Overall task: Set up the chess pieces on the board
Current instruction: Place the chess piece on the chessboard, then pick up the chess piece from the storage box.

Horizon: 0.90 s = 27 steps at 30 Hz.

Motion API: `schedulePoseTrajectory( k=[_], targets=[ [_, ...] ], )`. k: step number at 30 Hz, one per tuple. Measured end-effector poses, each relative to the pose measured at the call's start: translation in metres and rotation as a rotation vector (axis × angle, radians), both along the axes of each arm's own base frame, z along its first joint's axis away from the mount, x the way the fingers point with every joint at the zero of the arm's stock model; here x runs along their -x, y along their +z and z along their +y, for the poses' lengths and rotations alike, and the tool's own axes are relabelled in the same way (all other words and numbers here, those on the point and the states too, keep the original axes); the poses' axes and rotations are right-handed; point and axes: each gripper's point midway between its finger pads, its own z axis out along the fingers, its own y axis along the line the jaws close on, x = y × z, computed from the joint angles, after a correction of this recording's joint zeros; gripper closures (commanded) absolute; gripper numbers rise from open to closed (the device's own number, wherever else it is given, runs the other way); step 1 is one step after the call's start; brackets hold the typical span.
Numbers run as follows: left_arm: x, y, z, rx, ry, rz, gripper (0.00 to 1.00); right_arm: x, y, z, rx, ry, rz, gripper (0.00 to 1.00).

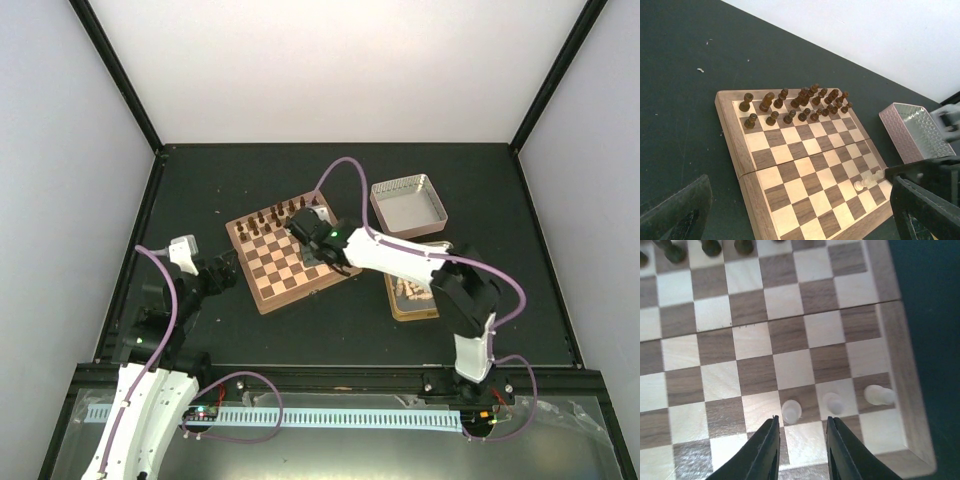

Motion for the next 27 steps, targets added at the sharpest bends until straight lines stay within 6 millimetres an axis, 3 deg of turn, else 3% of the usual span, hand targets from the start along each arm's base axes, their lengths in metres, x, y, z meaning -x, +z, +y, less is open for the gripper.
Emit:
schedulePoseTrajectory(
  k=[5, 10, 13, 17, 22, 27],
  targets=[
    [0.0, 0.0, -0.001, 0.003, -0.006, 0.0, 0.01, -0.001, 0.042, -0.03, -0.115, -0.082, -0.057, 0.7],
    [0.001, 0.001, -0.004, 0.009, -0.02, -0.002, 0.01, -0.001, 0.052, -0.098, -0.169, -0.238, -0.084, 0.69],
    [0.001, 0.001, -0.005, 0.012, -0.028, -0.002, 0.01, 0.002, 0.043, -0.146, -0.168, -0.347, -0.085, 0.68],
    [-0.001, 0.003, -0.007, 0.019, -0.039, -0.007, 0.01, 0.012, 0.013, -0.202, -0.127, -0.472, -0.043, 0.68],
    [-0.002, 0.002, -0.01, 0.025, -0.054, -0.001, 0.01, 0.029, -0.026, -0.251, -0.079, -0.59, 0.04, 0.67],
    [-0.003, 0.001, -0.012, 0.029, -0.064, 0.003, 0.01, 0.031, -0.043, -0.275, -0.082, -0.66, 0.08, 0.66]
  ],
)
